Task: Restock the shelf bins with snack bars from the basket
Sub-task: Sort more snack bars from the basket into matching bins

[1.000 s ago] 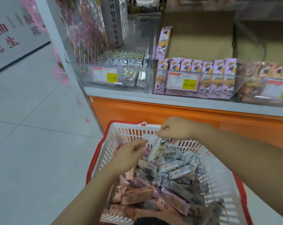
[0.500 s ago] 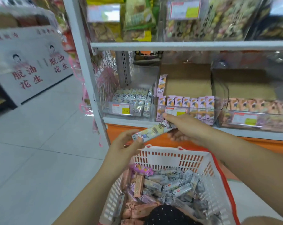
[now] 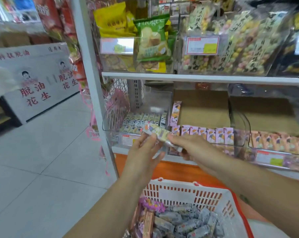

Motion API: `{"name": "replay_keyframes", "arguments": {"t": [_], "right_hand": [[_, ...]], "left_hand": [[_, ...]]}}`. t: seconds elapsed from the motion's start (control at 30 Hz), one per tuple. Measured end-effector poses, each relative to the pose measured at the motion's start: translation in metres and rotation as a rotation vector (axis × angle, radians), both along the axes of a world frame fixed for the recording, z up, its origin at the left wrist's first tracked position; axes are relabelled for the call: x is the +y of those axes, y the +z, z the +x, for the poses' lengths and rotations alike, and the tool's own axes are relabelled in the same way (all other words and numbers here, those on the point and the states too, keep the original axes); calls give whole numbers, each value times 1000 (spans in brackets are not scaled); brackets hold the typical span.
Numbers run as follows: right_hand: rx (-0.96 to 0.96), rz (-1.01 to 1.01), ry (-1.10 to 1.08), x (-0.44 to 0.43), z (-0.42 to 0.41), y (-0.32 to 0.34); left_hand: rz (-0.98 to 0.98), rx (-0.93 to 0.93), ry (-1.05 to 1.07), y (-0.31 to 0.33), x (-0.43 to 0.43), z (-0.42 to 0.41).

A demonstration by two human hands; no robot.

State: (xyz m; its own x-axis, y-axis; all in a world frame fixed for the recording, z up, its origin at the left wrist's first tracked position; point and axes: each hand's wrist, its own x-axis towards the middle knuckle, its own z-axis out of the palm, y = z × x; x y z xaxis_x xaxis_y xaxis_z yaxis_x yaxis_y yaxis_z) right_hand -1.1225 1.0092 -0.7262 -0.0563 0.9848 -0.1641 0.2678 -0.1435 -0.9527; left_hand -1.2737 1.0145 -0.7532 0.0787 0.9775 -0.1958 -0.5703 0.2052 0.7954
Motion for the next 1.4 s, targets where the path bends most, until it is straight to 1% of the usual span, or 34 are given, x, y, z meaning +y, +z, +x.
{"name": "replay_keyframes", "arguments": {"t": [0.1, 0.2, 0.27, 0.33, 0.37, 0.43, 0.47, 0.5, 0.53, 0.6, 0.63, 0.7, 0.83, 0.9, 0.93, 1.03, 1.07, 1.13, 1.2, 1.23, 1.3, 1.4], "right_hand": [[-52, -5, 37, 13, -5, -5], [-197, 26, 120, 32, -4, -2], [-290, 85, 156, 48, -1, 0], [-356, 214, 116, 74, 8, -3], [-426, 310, 97, 91, 15, -6], [-700, 463, 136, 124, 30, -13], [-829, 501, 175, 139, 37, -18], [-919, 511, 208, 152, 43, -23], [-965, 519, 232, 161, 49, -28], [-973, 564, 251, 173, 55, -36], [-958, 602, 246, 177, 57, -40], [-912, 670, 219, 181, 57, -48], [-802, 687, 196, 184, 57, -61], [-765, 699, 190, 184, 57, -63], [-747, 708, 187, 184, 57, -63], [-695, 723, 176, 186, 57, -64], [-685, 725, 176, 186, 57, -64], [-673, 729, 179, 185, 57, -65], [-657, 729, 180, 184, 57, -65], [-650, 731, 181, 184, 56, -66], [-639, 733, 175, 183, 55, -66], [-639, 732, 163, 183, 55, -65]], "left_hand": [[44, 24, 25, -2, 14, 2], [125, 112, -40, 1, 32, 3], [183, 196, -82, 6, 51, 1], [219, 318, -79, 11, 80, -6], [220, 392, -63, 13, 97, -9], [195, 556, -53, 14, 135, -14], [178, 640, -66, 12, 155, -14], [167, 737, -75, 7, 175, -12], [157, 854, -82, 3, 193, -10], [130, 1096, -99, -9, 223, -3], [108, 1185, -102, -13, 235, 0], [80, 1262, -112, -20, 256, 8], [93, 1407, -186, -36, 283, 26], [82, 1382, -175, -43, 291, 32], [86, 1407, -169, -46, 293, 36], [110, 1570, -170, -51, 297, 40], [129, 1589, -148, -49, 296, 40], [143, 1520, -152, -45, 292, 39], [158, 1481, -224, -43, 286, 36], [179, 1492, -270, -43, 282, 35], [235, 1566, -327, -44, 273, 34], [311, 1707, -327, -43, 269, 39]]}}
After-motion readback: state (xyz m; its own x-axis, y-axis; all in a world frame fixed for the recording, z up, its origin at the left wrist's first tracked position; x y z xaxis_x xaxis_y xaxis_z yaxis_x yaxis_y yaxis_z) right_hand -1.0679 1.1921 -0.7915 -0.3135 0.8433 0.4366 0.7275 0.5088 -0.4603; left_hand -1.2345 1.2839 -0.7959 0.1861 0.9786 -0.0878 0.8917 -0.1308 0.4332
